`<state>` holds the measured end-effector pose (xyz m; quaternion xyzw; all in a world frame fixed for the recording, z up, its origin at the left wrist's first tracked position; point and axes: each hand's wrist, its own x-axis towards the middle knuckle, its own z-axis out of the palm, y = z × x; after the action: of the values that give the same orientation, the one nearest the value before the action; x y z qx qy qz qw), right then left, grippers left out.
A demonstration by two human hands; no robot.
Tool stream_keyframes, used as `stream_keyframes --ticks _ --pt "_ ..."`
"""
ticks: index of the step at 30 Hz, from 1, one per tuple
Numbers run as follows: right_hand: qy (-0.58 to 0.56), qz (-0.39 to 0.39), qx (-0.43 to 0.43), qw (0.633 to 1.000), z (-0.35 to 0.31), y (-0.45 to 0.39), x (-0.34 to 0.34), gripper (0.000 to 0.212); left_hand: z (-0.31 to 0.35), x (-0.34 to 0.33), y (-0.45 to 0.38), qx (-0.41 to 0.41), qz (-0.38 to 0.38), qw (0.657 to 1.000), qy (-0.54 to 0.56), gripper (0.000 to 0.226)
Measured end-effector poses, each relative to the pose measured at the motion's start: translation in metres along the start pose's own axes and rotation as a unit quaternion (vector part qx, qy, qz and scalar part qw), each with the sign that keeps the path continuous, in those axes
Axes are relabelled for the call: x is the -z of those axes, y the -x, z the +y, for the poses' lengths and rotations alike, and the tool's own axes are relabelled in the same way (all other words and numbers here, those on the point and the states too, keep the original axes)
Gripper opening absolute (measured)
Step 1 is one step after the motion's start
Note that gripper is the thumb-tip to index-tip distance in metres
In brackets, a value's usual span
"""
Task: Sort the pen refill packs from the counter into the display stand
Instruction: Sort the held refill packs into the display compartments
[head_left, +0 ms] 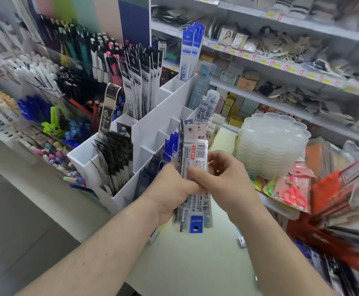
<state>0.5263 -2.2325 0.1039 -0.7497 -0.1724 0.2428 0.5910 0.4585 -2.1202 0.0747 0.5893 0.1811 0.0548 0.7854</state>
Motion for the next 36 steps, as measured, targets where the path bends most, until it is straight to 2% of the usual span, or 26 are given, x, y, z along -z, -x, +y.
stream_keyframes --ticks 5,8,11,15,18,20,22,26,29,31,34,36 --pt "-0.051 -0.004 -0.005 0.999 0.002 0.01 0.011 0.014 -0.006 0.003 0.008 0.023 -0.058 0.997 0.046 0.061" --pt "-0.081 0.002 -0.008 0.997 0.004 0.017 0.014 0.014 -0.007 0.004 0.01 0.046 -0.064 0.995 0.061 0.064" --pt "-0.062 0.035 0.015 0.997 0.007 0.021 0.013 0.015 -0.008 0.002 0.012 0.057 -0.044 0.996 0.05 0.063" --pt "-0.015 0.131 0.061 0.989 0.015 0.021 0.013 0.014 -0.009 0.002 0.013 0.063 -0.004 0.997 0.039 0.043" --pt "0.0 0.156 0.097 0.983 0.017 0.025 0.011 0.015 -0.01 0.001 0.015 0.064 0.007 0.998 0.02 0.043" --pt "0.023 0.147 0.108 0.983 0.017 0.027 0.011 0.007 -0.009 -0.002 0.016 0.053 0.009 0.999 0.007 0.047" --pt "0.045 0.118 0.086 0.988 0.017 0.029 0.012 0.012 -0.008 -0.006 0.017 0.038 0.01 0.999 -0.009 0.049" --pt "-0.057 0.102 0.041 0.992 0.013 0.031 0.019 0.009 -0.007 -0.009 0.019 0.043 0.009 0.999 -0.012 0.047" --pt "-0.134 0.124 0.018 0.983 0.012 0.032 0.03 0.009 -0.008 -0.008 0.02 0.051 0.026 0.998 -0.01 0.055" --pt "-0.147 0.147 0.025 0.978 0.013 0.03 0.037 0.009 -0.006 -0.007 0.022 0.04 0.054 0.997 -0.026 0.05" --pt "-0.091 0.156 0.067 0.981 0.018 0.024 0.042 0.013 0.0 -0.004 0.027 0.01 0.104 0.993 -0.048 0.037" --pt "-0.024 0.14 0.11 0.984 0.023 0.02 0.04 0.03 0.006 -0.001 0.032 -0.008 0.128 0.991 -0.05 0.036"
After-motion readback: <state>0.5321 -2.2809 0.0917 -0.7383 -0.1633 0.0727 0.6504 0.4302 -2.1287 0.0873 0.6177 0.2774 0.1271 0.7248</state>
